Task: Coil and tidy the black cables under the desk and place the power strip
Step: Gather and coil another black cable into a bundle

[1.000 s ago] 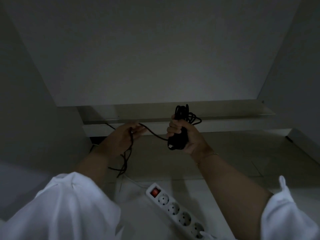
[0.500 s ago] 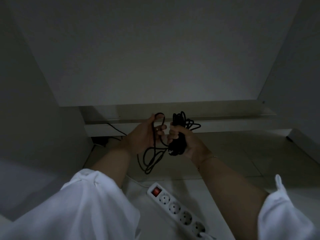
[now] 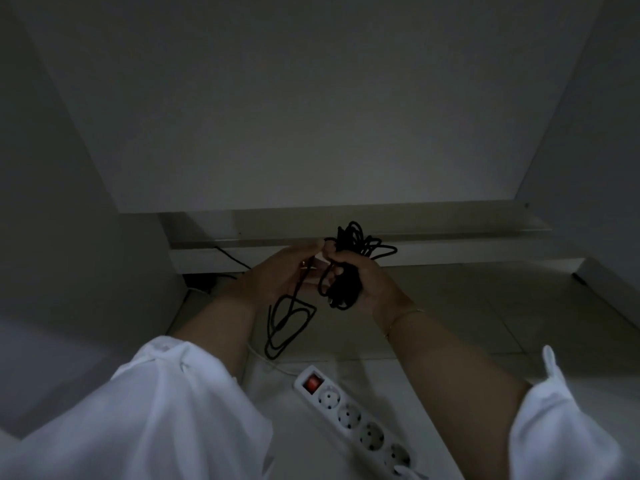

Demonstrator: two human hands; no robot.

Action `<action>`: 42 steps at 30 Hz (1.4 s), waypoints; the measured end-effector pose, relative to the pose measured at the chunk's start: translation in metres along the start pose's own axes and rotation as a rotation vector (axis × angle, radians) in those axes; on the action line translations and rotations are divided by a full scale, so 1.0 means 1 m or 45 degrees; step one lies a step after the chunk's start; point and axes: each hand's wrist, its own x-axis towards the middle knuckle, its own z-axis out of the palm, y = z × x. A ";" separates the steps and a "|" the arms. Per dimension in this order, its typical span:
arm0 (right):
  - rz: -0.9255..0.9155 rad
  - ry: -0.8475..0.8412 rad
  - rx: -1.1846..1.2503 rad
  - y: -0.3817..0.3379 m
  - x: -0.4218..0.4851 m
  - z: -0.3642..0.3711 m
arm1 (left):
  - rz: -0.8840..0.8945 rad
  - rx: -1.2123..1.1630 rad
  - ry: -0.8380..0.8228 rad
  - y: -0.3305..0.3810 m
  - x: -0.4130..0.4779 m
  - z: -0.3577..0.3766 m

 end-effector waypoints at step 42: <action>-0.117 -0.194 0.019 -0.011 -0.006 0.004 | -0.001 0.327 -0.061 0.005 -0.007 0.005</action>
